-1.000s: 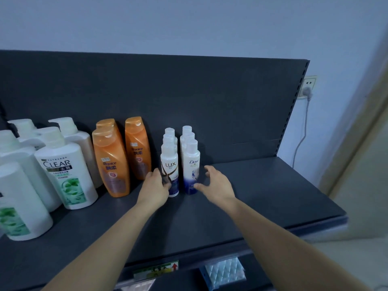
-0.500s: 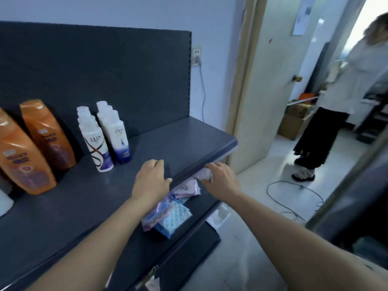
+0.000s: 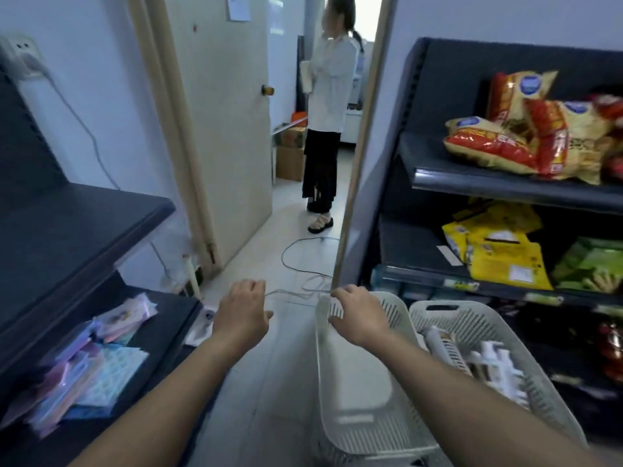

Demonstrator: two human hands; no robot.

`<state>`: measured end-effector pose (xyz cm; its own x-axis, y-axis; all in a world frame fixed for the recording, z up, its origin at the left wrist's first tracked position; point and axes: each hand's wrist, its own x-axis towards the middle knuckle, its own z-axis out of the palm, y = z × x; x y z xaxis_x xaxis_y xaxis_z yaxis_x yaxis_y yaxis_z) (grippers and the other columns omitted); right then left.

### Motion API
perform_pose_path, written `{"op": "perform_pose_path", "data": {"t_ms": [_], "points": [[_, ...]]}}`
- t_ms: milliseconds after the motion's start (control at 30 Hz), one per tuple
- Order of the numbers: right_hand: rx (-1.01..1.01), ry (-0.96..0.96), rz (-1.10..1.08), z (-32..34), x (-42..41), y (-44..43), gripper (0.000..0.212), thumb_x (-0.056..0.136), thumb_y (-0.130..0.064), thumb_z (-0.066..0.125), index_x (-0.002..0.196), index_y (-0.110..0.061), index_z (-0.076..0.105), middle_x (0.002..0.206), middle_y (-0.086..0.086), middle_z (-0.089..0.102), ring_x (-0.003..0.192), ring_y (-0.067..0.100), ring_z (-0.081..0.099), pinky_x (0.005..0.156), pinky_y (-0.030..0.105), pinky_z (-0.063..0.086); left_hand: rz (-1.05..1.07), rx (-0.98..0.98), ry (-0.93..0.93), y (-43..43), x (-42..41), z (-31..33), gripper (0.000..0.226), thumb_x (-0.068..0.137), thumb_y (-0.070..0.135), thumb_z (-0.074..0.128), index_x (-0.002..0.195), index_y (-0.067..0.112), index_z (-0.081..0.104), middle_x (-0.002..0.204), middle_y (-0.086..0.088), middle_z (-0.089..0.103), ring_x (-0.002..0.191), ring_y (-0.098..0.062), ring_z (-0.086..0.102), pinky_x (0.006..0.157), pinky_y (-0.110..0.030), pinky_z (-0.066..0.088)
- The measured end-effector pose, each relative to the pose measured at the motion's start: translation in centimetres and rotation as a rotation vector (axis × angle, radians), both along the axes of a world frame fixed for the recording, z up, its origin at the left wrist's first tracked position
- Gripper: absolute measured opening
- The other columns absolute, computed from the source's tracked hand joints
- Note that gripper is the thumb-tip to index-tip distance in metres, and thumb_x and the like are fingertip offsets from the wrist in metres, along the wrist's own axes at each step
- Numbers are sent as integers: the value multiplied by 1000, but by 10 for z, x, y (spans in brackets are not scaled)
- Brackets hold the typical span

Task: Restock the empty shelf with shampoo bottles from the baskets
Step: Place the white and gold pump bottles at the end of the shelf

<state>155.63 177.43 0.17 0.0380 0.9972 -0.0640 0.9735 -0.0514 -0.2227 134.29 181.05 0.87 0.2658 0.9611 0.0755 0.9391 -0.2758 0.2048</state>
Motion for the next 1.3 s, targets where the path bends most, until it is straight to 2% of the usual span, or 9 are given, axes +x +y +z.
{"op": "perform_pose_path", "data": {"t_ms": [133,367,500,733,867,1000,1133,1200,1300], "points": [[-36,-13,-103,-13,90,-35,51,89,-40,60,136,-19,52,134,6,54,127,27,47,104,37,40,-118,-37,-8,-9,99,-19,51,90,35,59,134,12,45,133,-6,49,124,-25,43,99,-34,38],[-144,12,-265,-45,225,-93,43,89,-34,59,128,-18,56,125,8,57,121,28,51,94,37,45,-302,-134,-21,-38,258,-57,51,89,32,59,134,12,45,132,-8,50,122,-27,46,100,-37,40],[-224,43,-366,-66,277,-119,55,88,-35,59,140,-19,47,134,11,53,124,32,49,98,39,47,-396,-169,-1,-49,317,-80,44,88,27,60,128,12,52,123,-10,56,115,-27,51,95,-38,44],[-373,175,-591,-106,327,-142,67,87,-54,60,139,-14,44,139,12,50,129,29,46,101,36,43,-505,-300,130,-49,390,-120,56,90,29,55,141,13,40,139,-9,47,127,-26,43,105,-34,36],[-441,271,-707,-133,340,-143,84,85,-56,63,150,-14,29,146,12,46,133,30,45,104,37,42,-527,-433,199,-40,421,-152,54,88,34,54,136,11,44,133,-11,52,118,-27,49,98,-37,44],[-517,415,-795,-166,346,-139,99,79,-55,71,154,-14,20,147,12,45,132,29,46,105,36,43,-491,-616,160,-40,441,-188,59,91,32,54,139,4,34,133,-17,50,112,-30,56,90,-35,50],[-469,458,-850,-189,346,-139,108,73,-55,76,153,-11,18,143,12,44,129,30,49,101,36,43,-302,-814,-30,-32,452,-224,59,89,45,53,130,5,42,123,-16,59,103,-29,60,87,-36,52],[-419,439,-868,-198,345,-139,111,68,-57,79,151,-11,22,139,11,47,125,29,51,99,36,45,-181,-844,-98,-28,460,-233,75,85,54,53,137,3,35,124,-18,59,102,-29,62,84,-36,54],[-365,405,-893,-207,340,-137,110,60,-63,81,143,-12,30,131,9,51,118,28,54,95,37,48,-70,-834,-79,-28,473,-233,98,83,60,57,149,2,13,136,-23,45,117,-36,53,89,-40,47]]}}
